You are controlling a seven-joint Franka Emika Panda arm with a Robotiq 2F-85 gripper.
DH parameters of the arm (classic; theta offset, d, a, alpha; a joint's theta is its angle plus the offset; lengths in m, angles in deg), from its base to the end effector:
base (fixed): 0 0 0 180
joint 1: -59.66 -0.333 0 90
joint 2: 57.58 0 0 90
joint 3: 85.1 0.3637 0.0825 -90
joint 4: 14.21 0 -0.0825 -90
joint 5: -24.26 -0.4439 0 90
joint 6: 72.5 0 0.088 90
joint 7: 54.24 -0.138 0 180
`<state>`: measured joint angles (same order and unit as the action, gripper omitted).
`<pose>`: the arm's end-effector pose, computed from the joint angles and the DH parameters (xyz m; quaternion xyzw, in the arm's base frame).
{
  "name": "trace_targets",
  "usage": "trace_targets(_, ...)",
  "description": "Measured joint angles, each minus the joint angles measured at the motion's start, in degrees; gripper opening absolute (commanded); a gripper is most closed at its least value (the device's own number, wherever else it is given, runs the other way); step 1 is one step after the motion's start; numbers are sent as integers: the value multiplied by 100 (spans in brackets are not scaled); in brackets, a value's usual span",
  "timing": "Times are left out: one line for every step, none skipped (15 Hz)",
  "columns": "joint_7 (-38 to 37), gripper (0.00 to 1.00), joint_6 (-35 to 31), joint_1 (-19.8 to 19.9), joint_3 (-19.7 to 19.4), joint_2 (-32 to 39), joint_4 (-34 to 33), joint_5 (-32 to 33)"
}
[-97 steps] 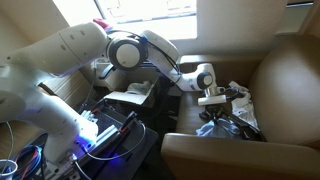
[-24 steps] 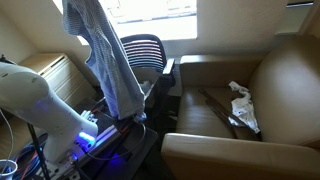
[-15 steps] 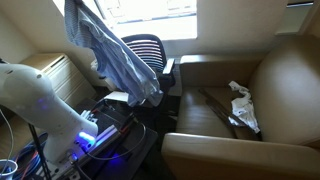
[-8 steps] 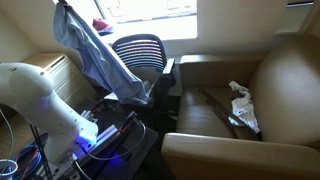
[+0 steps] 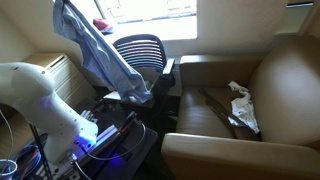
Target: Put the clothes on the couch on the chair
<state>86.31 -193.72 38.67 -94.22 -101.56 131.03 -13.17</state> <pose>0.3754 0.1159 0.5622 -0.3214 -0.8663 -0.3817 0.0206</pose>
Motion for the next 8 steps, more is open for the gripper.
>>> trace_targets(145,1,-352,-138,158,40,6,-301)
trace_targets(323,1,-720,-274,321,99,3,-589)
trace_targets(532,1,-1071,-392,456,176,-8,-832)
trace_targets(789,1,-1420,-498,567,275,-34,-1048)
trace_targets(1013,1,-1787,-626,601,394,-72,-1174)
trace_targets(925,1,-2220,-923,484,486,-120,-985)
trace_targets(825,4,-2687,-1362,235,539,-167,-648)
trace_targets(763,4,-2820,-1608,91,559,-176,-566)
